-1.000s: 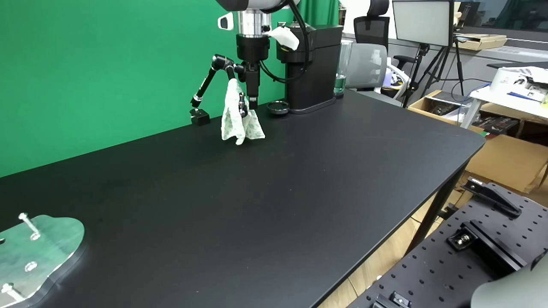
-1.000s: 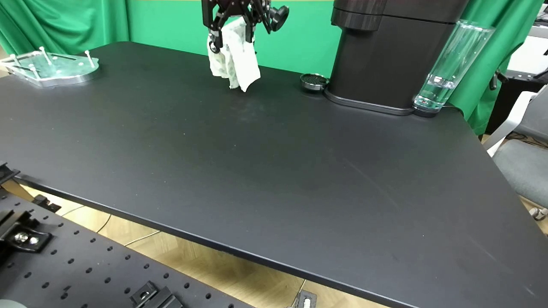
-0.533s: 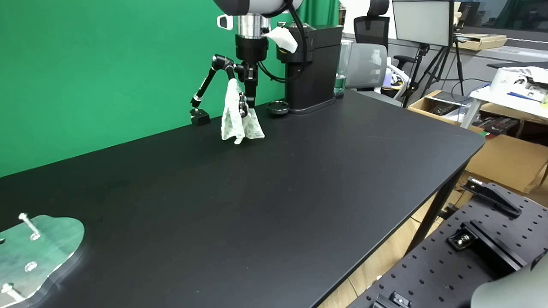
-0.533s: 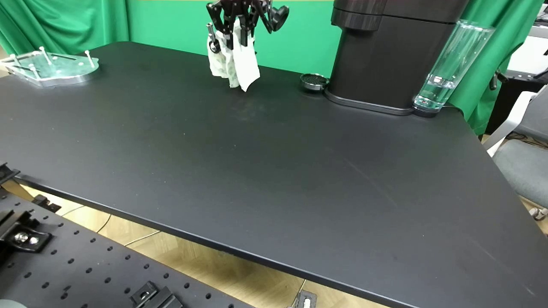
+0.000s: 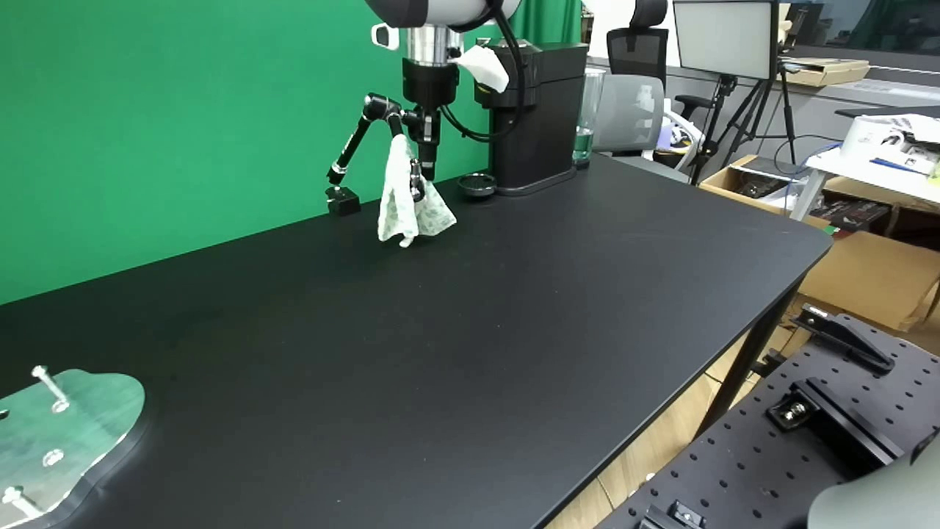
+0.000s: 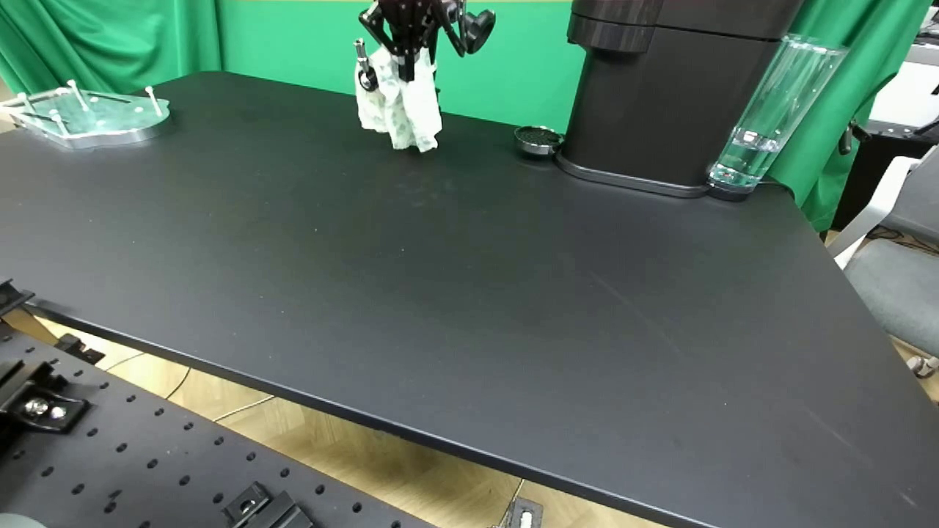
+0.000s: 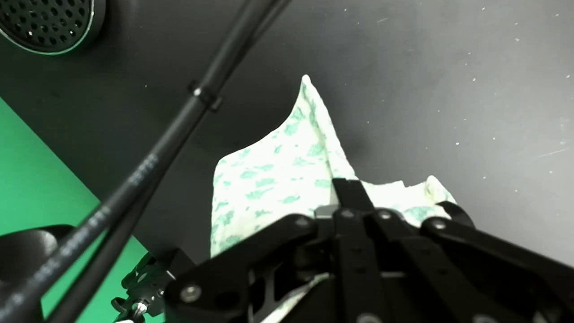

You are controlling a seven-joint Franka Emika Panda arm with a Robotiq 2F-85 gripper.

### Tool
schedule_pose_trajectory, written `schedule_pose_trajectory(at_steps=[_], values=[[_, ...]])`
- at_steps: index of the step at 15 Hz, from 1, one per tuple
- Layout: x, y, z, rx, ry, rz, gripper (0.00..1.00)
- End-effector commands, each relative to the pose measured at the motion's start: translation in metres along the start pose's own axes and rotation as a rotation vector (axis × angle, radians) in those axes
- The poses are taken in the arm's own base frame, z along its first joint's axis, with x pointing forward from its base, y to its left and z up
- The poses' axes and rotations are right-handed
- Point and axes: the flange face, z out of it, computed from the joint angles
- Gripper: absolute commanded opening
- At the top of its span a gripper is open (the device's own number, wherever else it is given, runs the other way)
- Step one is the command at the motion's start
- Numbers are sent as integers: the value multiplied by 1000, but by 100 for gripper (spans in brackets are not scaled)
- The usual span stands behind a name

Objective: Unhang the towel from the object and put it on the table

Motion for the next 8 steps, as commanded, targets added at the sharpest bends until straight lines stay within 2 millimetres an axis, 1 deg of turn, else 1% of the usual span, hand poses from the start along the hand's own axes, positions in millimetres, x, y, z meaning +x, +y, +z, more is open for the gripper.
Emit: schedule_pose_trajectory(at_steps=[1,4,6,8], values=[[-4,0,-4,2,29,28,0],[-12,-5,-14,-3,53,101,0],[-26,-11,-23,-24,87,189,0],[-47,-16,-35,-50,129,292,0]])
